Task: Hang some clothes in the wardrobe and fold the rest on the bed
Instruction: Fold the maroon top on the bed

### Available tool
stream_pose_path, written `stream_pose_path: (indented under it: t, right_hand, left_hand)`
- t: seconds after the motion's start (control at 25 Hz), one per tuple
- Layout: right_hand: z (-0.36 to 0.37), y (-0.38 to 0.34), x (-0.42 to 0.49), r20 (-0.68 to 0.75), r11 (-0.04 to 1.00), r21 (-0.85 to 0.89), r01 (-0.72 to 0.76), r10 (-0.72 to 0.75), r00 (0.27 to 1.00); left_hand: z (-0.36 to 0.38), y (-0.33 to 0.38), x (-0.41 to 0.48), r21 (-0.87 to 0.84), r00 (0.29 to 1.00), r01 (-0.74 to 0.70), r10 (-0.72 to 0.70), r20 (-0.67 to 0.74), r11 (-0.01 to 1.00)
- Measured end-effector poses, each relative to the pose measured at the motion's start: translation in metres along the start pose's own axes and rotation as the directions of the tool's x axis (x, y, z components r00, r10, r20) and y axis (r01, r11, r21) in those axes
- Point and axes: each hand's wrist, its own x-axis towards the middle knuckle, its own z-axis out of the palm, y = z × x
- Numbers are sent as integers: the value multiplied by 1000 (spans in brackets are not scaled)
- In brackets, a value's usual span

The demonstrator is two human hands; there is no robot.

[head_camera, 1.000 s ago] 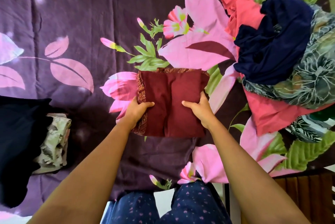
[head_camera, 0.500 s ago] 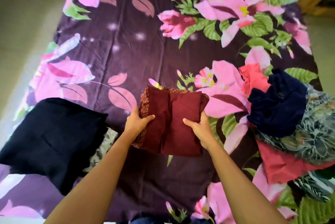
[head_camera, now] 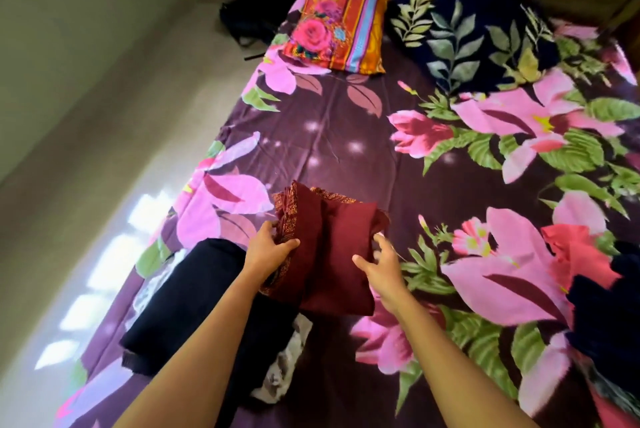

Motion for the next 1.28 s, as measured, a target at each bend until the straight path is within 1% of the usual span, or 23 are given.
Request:
stream_pose_path:
  t: [0.12, 0.2, 0.24, 0.32, 0.36, 0.4, 0.52, 0.6, 0.68, 0.76, 0.8, 0.88, 0.92, 0.96, 1.0, 1.04, 1.08, 1.12, 1.16, 1.2, 1.24, 1.28]
  right_hand:
    - [28, -16, 18, -9, 998, -38, 51, -52, 999]
    - [41, -27, 29, -1, 996, -32, 84, -84, 996]
    - [44, -31, 34, 16, 996, -29, 89, -88, 996]
    - [47, -34, 44, 64, 994, -68, 90, -86, 994]
    - [48, -34, 46, 81, 991, -109, 83, -75, 994]
    - [47, -32, 47, 88, 985, -156, 79, -66, 994]
    - [44, -30, 39, 90, 961, -255, 108, -87, 992]
    - [40, -33, 34, 85, 952, -279, 123, -103, 991]
    - [29, -38, 28, 82, 930, -332, 158, -139, 987]
    - [11, -45, 21, 99, 864, -452, 221, -198, 975]
    - [-1, -48, 18, 116, 816, -522, 249, -221, 968]
    - [-29, -54, 11, 149, 658, -703, 270, -235, 960]
    - [-44, -58, 6, 166, 565, -783, 261, -215, 962]
    - [-58, -62, 2, 184, 498, -833, 242, -163, 969]
    - [-75, -66, -6, 210, 442, -869, 224, -80, 974]
    - [-93, -72, -17, 244, 400, -892, 211, 32, 969]
    - [-110, -78, -31, 271, 381, -904, 195, 156, 950]
    - [-127, -83, -46, 289, 388, -904, 178, 249, 924]
    - [-143, -85, -61, 292, 420, -896, 144, 313, 903]
    - [-158, -83, -76, 288, 468, -878, 104, 342, 894]
    - [-172, -82, -87, 277, 500, -863, 75, 343, 897]
    - [-183, -78, -96, 258, 524, -850, 52, 330, 908]
  left_hand:
    - [-20, 5, 30, 69, 998, -52, 54, -22, 996]
    - [-32, 14, 46, 147, 987, -137, 148, -65, 980]
    - [-38, 18, 52, 235, 970, -196, 223, -95, 952]
    - [-46, 23, 60, 419, 907, -303, 393, -148, 856]
    - [-46, 24, 61, 438, 887, -331, 434, -159, 836]
    - [-43, 22, 60, 421, 884, -348, 443, -150, 837]
    - [-24, 13, 51, 374, 911, -373, 411, -24, 849]
    - [-11, 9, 46, 388, 920, -381, 386, 70, 839]
    - [0, 18, 37, 423, 914, -402, 386, 128, 812]
    - [11, 37, 21, 479, 905, -421, 394, 161, 770]
    - [16, 49, 13, 520, 894, -443, 403, 196, 731]
    - [26, 73, -4, 605, 870, -491, 382, 311, 626]
    - [31, 86, -11, 644, 861, -509, 343, 376, 571]
    - [35, 97, -18, 669, 846, -532, 296, 443, 519]
    - [42, 110, -29, 684, 825, -560, 236, 514, 467]
    - [49, 124, -42, 685, 796, -593, 175, 580, 423]
    - [56, 138, -57, 674, 760, -623, 105, 641, 396]
    - [64, 150, -73, 650, 716, -653, 38, 697, 389]
    - [73, 161, -88, 628, 677, -670, -22, 736, 397]
    - [84, 169, -104, 601, 636, -688, -60, 769, 408]
    - [94, 176, -116, 581, 612, -707, -63, 789, 404]
    - [104, 179, -125, 566, 597, -737, -36, 802, 370]
